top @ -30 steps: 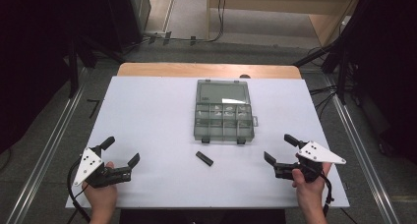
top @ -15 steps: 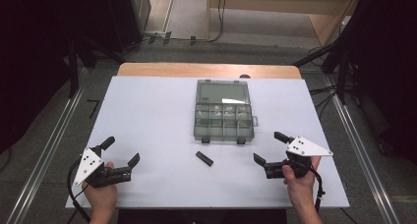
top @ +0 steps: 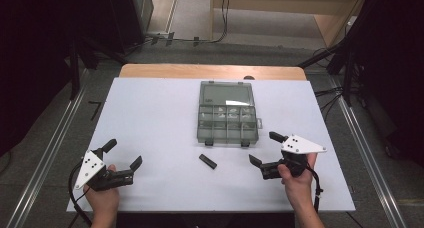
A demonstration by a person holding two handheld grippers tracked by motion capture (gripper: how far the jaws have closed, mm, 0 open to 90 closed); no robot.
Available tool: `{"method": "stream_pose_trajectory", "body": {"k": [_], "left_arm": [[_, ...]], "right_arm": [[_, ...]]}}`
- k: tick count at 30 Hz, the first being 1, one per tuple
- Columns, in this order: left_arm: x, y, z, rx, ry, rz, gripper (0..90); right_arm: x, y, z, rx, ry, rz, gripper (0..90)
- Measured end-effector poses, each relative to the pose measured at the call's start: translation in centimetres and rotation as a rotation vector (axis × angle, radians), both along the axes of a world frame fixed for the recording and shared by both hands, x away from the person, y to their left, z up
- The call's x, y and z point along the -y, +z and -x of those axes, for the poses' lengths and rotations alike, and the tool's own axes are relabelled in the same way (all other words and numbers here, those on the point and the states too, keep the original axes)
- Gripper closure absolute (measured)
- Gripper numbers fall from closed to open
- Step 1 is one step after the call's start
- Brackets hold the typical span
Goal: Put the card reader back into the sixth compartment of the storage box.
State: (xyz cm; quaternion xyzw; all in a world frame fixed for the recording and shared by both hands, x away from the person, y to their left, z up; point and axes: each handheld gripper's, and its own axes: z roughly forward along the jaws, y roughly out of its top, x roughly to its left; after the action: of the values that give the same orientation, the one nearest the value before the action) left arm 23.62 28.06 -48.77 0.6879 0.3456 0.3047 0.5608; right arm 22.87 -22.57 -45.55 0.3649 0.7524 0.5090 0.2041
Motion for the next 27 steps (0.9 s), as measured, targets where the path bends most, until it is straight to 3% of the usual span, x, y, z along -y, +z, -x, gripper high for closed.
{"method": "stream_pose_trajectory", "body": {"k": [27], "left_arm": [[0.0,0.0,0.0,0.000,-0.002,0.001,0.0]], "right_arm": [[-2.7,1.1,-2.0,-0.029,0.062,0.025,0.0]]}}
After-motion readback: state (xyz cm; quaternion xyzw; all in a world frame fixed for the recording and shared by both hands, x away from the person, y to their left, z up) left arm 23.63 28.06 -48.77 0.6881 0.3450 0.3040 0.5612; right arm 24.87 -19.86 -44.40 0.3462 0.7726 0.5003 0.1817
